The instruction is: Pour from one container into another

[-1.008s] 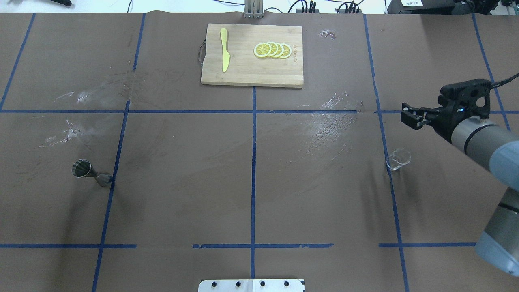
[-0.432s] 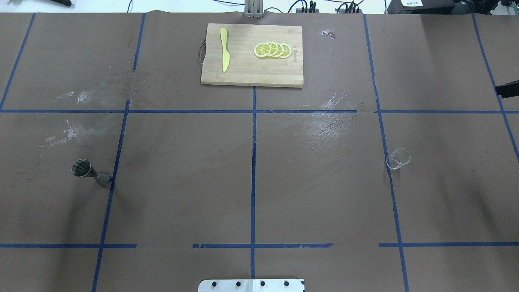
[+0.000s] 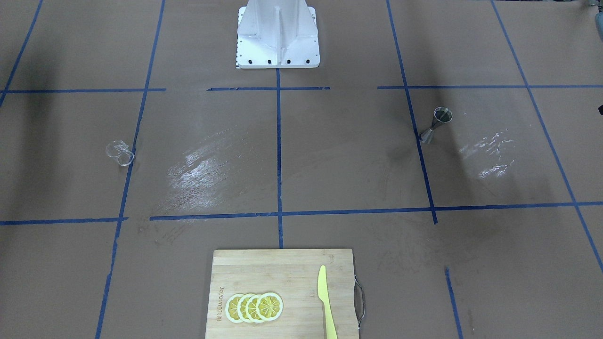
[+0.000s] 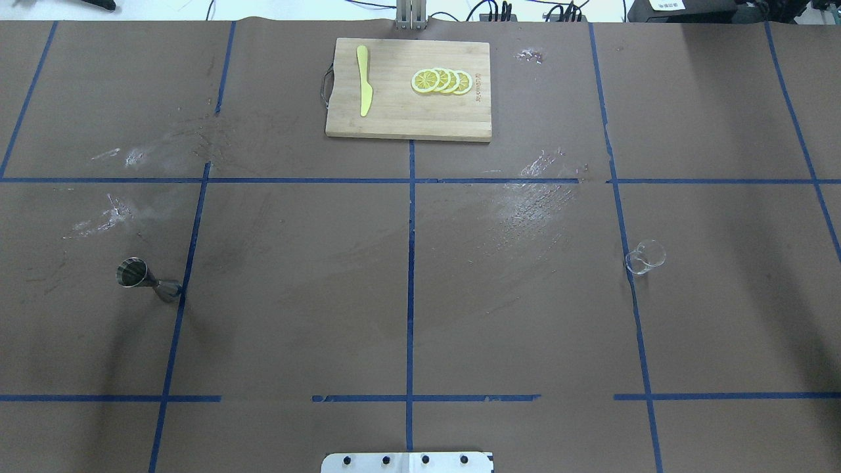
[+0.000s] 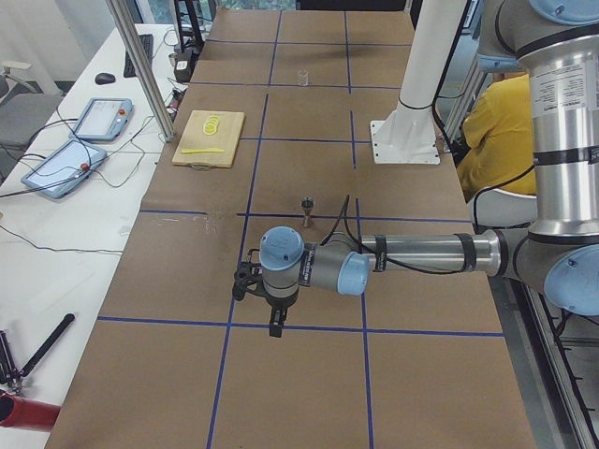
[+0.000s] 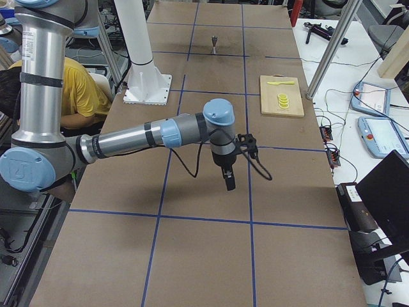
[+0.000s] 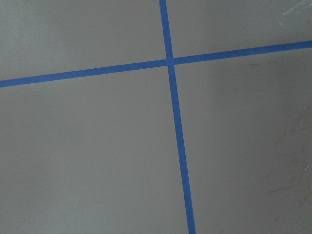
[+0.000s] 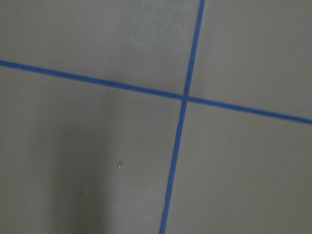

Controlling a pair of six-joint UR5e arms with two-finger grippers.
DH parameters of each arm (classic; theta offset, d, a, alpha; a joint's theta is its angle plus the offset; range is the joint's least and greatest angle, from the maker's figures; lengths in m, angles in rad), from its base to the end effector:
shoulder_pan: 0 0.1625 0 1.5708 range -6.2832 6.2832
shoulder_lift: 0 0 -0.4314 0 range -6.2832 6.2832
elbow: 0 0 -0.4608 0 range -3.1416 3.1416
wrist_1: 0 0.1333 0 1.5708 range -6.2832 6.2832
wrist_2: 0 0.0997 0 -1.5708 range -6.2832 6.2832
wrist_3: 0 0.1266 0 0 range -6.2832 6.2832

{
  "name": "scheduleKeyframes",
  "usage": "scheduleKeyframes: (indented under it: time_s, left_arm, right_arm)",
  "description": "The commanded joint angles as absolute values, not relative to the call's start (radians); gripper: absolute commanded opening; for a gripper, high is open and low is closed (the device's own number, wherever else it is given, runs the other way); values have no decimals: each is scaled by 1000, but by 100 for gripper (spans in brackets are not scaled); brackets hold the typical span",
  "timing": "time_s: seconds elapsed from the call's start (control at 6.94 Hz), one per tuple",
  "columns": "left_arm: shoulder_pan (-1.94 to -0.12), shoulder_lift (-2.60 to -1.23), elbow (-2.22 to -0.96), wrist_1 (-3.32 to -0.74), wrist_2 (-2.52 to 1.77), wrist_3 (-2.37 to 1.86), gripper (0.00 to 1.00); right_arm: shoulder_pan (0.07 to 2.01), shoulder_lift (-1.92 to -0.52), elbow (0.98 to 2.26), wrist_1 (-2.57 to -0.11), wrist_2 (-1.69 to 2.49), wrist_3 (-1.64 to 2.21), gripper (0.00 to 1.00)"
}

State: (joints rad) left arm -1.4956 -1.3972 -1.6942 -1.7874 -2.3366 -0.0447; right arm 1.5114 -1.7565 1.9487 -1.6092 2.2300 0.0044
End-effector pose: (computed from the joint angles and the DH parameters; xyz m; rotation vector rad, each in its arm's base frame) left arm -0.0079 -0.5012 0.6840 0.1122 0.7723 0.0927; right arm 0.0268 -0.4890 0.5821 0.1272 -0.6625 -0.1036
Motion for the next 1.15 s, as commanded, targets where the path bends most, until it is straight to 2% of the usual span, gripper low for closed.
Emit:
scheduleKeyframes:
  time_s: [0.0, 1.01]
  left_arm:
    - [-1496, -1401, -1697, -1789, -2336, -46, 100]
    - [-1496, -1391, -1697, -1779, -2338, -49, 100]
  right_arm:
    - [1526, -1844, 1904, -1623, 2240, -6, 100]
    - [1526, -1853, 1855, -1623, 2269, -21, 100]
